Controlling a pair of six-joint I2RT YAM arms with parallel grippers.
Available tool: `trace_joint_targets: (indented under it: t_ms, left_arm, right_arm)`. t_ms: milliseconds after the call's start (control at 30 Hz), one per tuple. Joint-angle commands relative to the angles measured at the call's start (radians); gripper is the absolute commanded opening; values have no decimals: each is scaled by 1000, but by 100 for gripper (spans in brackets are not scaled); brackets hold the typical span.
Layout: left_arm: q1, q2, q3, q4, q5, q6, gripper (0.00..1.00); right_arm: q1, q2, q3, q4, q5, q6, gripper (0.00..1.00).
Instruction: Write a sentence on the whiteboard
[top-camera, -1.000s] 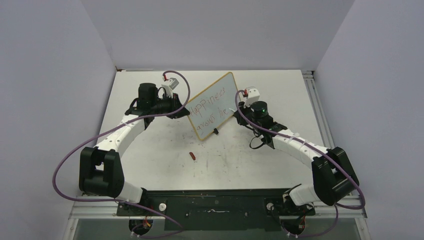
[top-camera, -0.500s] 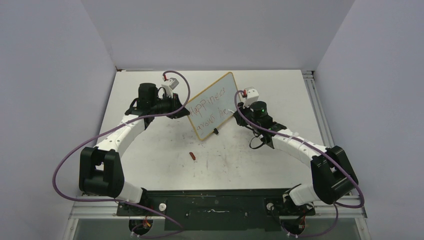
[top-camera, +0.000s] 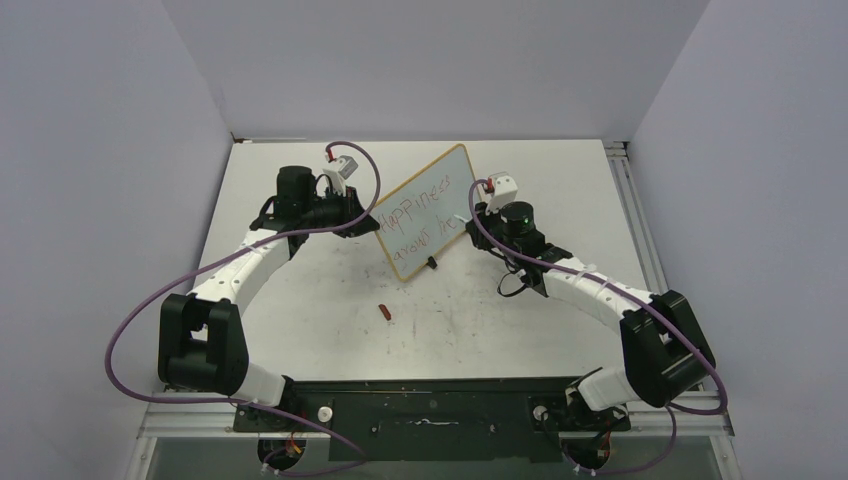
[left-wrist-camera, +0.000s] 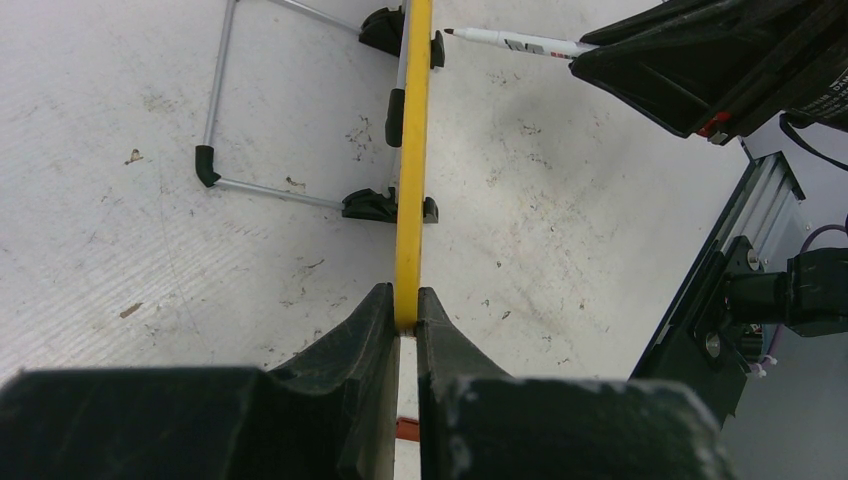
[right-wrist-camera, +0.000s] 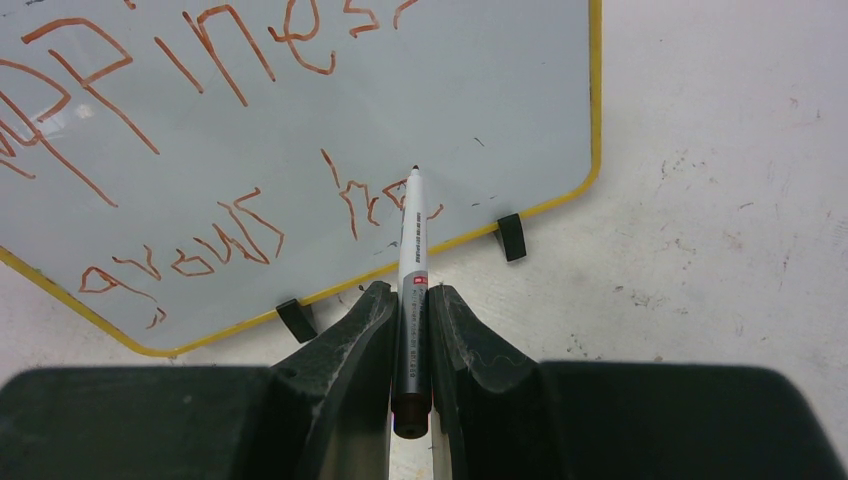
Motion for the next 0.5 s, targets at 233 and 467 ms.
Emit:
trace_joint_targets:
  t_ms: [233, 467]
  left_arm:
    - [5, -8, 44, 0, 23, 5, 0]
    - [4, -7, 45, 0, 24, 6, 0]
  right_arm:
    - [3, 32, 40, 84, -5, 9, 5]
    - [3, 33, 37, 95, -6, 11, 5]
